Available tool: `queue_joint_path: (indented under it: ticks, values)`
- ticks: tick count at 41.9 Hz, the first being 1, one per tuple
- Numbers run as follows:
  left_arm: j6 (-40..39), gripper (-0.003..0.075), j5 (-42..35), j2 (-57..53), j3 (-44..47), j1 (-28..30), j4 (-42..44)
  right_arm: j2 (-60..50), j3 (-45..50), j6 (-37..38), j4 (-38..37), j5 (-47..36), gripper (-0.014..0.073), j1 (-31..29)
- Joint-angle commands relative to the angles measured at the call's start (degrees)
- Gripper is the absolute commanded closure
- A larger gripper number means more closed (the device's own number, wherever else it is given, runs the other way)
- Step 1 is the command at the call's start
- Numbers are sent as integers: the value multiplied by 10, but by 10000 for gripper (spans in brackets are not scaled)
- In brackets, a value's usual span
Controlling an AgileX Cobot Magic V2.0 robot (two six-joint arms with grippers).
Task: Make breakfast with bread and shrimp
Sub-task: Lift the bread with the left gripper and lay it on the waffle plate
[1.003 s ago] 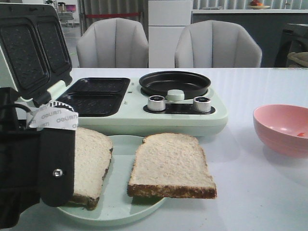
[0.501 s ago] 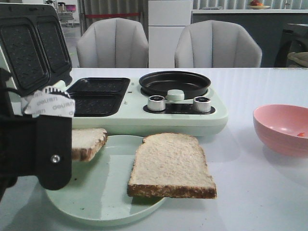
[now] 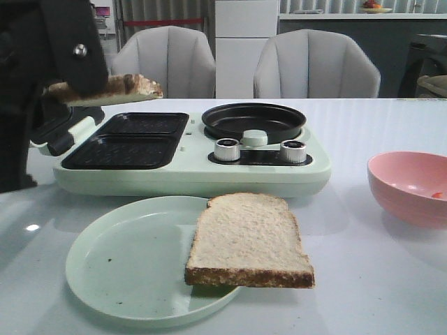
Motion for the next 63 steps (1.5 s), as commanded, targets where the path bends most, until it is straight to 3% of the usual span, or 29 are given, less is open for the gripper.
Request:
queue_joint_path:
  ticks: [1, 12, 27, 45, 63]
  values:
    - [27, 620, -27, 8, -69, 50, 42, 0, -16, -1, -1, -37, 33, 0]
    - [83, 621, -121, 124, -243, 147, 42, 0, -16, -1, -1, -37, 33, 0]
    - [83, 620, -136, 289, -417, 220, 42, 0, -16, -1, -1, -37, 33, 0]
    - [95, 612, -197, 346, -452, 244, 42, 0, -16, -1, -1, -37, 33, 0]
    - [95, 318, -222, 346, -452, 255, 42, 0, -16, -1, -1, -37, 33, 0]
